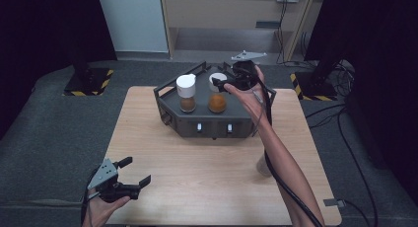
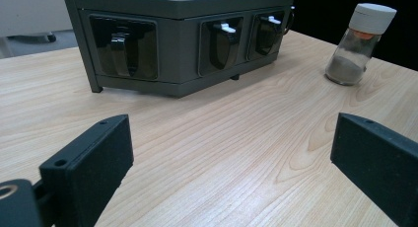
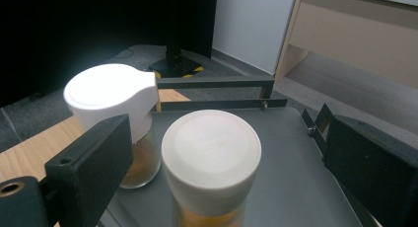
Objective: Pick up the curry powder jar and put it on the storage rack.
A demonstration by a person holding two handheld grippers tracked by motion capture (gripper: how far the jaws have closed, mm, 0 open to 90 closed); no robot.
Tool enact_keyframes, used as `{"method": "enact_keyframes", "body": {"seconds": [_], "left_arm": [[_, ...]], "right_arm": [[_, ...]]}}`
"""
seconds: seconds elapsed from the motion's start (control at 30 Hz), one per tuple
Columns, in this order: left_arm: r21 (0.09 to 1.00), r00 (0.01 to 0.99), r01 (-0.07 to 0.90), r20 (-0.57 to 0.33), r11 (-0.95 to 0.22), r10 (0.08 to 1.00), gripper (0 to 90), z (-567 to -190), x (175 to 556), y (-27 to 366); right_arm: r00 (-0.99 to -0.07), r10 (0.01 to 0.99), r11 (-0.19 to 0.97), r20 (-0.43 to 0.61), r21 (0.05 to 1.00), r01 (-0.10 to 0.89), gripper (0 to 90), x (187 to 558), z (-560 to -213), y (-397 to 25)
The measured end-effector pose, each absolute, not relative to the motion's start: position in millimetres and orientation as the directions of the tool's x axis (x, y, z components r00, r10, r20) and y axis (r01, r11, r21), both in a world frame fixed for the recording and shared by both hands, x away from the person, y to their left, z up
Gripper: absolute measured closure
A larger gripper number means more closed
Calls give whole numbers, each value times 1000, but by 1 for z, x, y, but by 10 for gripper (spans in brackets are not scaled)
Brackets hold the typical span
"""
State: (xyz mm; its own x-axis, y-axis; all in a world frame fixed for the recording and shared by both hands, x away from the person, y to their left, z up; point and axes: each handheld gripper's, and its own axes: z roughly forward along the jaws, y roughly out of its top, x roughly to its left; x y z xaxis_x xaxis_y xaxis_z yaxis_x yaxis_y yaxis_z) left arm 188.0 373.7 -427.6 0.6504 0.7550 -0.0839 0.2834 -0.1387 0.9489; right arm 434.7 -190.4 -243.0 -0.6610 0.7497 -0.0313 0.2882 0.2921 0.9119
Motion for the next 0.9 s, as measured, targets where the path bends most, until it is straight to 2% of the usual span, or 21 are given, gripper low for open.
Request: {"method": "enact_keyframes", "body": {"seconds": [0.43,0.9], "left_arm": [[948,649,284,-80,-143,756,15,-427,188,373],[948,648,284,-81,-142,758,15,-427,188,373]], "right_arm": [[-684,730,251,-4,932,262,45,409,-230,-219],[-742,670,273,-23,937,217,39,377,-228,-245]]}}
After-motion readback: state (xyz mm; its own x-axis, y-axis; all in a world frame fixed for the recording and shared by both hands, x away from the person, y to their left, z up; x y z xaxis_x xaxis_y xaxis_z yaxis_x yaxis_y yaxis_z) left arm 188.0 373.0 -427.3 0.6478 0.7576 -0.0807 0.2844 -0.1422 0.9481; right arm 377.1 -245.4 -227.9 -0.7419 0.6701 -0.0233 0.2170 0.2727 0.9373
